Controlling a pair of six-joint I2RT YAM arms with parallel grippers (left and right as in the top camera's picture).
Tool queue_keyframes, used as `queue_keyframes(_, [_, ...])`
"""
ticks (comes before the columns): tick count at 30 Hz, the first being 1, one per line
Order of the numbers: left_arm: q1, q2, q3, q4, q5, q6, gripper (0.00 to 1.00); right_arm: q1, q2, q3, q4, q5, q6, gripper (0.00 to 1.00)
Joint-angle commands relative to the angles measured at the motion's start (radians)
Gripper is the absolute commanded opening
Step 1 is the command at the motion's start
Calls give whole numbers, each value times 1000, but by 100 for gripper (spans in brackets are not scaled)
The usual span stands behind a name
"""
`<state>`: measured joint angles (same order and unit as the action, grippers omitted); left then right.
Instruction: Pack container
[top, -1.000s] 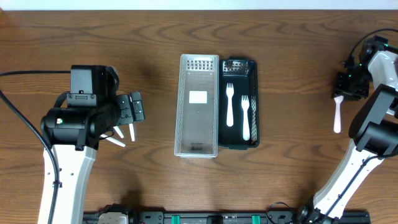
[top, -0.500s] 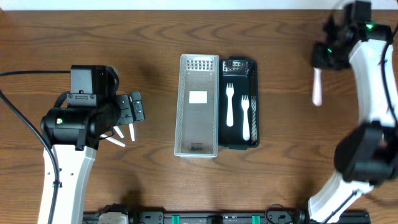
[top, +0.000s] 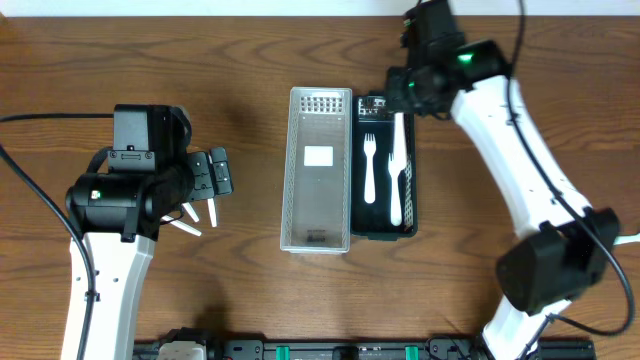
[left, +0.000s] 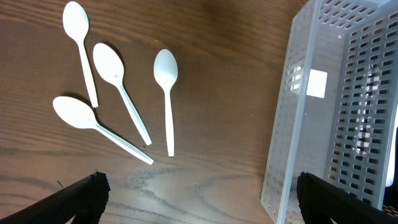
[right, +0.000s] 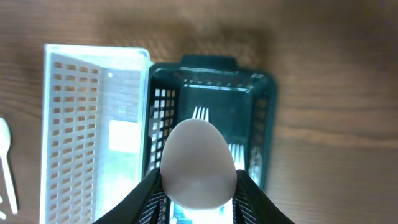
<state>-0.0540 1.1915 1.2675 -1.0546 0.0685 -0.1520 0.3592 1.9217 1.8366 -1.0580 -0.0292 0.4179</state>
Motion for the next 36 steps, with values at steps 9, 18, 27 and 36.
queue_keyframes(9, [5,4,13,-3,-1,18,98,58,220,-18,-26,-2,108,33])
queue_keyframes(18, [5,4,13,-3,-1,18,98,32,181,66,-47,-35,-8,92])
queue_keyframes(27, [5,4,13,-3,-1,18,98,-166,-12,267,-189,206,106,97])
queue_keyframes(36, [5,4,13,-3,-1,18,98,-637,-47,200,-314,161,338,99])
